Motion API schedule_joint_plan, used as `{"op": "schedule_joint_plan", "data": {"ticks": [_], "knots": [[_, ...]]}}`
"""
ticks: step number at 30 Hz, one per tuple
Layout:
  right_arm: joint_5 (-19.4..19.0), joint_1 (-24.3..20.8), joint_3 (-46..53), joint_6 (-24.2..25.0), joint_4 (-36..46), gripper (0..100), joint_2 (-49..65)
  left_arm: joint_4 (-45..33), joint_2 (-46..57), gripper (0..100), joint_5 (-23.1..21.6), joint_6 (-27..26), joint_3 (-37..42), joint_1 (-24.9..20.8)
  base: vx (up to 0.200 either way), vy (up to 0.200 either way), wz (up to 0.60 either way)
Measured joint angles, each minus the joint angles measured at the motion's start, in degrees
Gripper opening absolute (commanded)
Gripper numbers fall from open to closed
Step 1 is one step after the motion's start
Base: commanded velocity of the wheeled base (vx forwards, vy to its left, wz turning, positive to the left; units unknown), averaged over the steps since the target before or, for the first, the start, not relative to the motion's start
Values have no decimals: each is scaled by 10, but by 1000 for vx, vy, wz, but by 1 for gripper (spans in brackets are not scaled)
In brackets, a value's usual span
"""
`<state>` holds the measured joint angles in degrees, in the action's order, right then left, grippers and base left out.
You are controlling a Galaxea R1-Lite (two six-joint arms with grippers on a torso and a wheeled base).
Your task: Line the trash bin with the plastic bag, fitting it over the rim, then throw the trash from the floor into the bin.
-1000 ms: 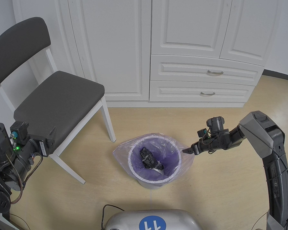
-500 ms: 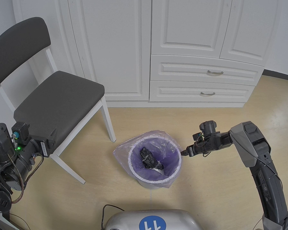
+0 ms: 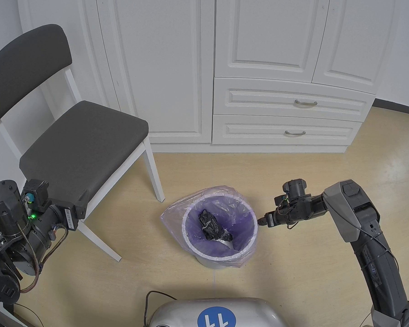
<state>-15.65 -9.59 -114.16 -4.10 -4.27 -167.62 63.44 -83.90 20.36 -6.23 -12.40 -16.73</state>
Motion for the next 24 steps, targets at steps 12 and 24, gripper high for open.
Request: {"op": "schedule_joint_plan", "data": {"ticks": [12, 24], "knots": [[-20, 20, 211, 56, -247, 100, 69, 0, 2, 100, 0, 0, 7, -17, 0, 0, 0], [-36, 38, 273, 78, -281, 100, 115, 0, 16, 100, 3, -5, 16, -25, 0, 0, 0]]}}
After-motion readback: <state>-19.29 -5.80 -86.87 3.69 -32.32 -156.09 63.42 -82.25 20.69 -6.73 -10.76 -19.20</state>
